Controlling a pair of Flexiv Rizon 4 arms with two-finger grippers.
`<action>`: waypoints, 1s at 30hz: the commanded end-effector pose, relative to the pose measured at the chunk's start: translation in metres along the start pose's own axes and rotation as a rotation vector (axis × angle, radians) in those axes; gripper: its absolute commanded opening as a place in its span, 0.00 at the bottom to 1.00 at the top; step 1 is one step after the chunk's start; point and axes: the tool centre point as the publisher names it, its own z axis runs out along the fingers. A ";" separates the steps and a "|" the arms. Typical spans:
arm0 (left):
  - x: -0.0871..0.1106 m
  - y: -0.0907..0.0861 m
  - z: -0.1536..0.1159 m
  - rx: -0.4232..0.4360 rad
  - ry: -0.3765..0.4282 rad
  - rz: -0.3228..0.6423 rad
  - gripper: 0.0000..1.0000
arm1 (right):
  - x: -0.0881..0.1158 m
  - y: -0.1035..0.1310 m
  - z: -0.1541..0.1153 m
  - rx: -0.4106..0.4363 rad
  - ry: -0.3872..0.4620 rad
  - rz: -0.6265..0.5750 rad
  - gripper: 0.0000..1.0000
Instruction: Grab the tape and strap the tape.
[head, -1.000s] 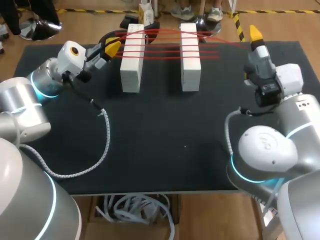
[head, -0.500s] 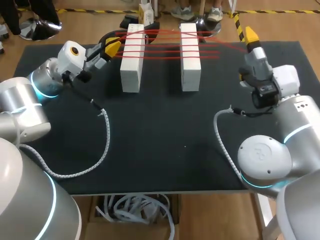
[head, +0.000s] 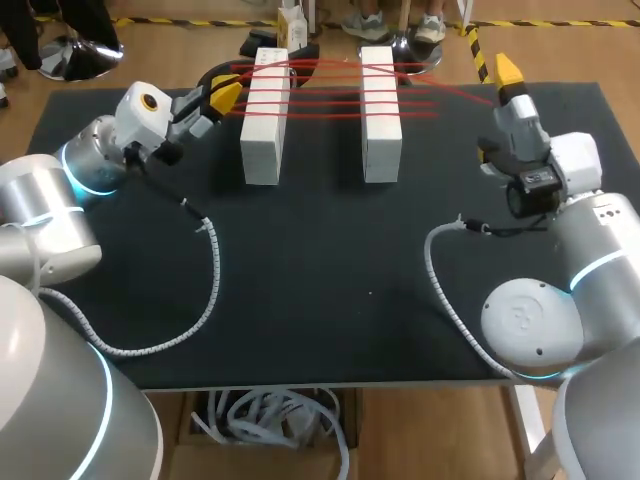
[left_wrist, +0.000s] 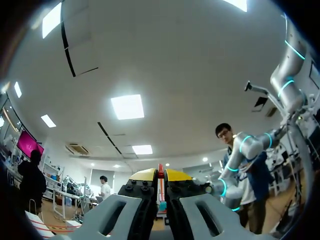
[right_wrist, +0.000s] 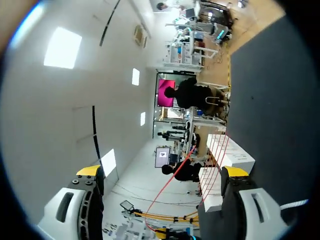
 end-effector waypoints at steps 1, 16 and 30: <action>0.000 0.001 -0.001 0.003 0.000 0.002 0.00 | -0.011 -0.020 -0.006 -0.125 0.033 0.169 1.00; 0.000 0.001 -0.001 0.003 0.000 0.002 0.00 | 0.016 -0.052 -0.019 -0.256 0.107 0.426 1.00; 0.000 0.001 -0.001 0.003 0.000 0.002 0.00 | 0.018 -0.051 0.004 -0.260 0.091 0.399 1.00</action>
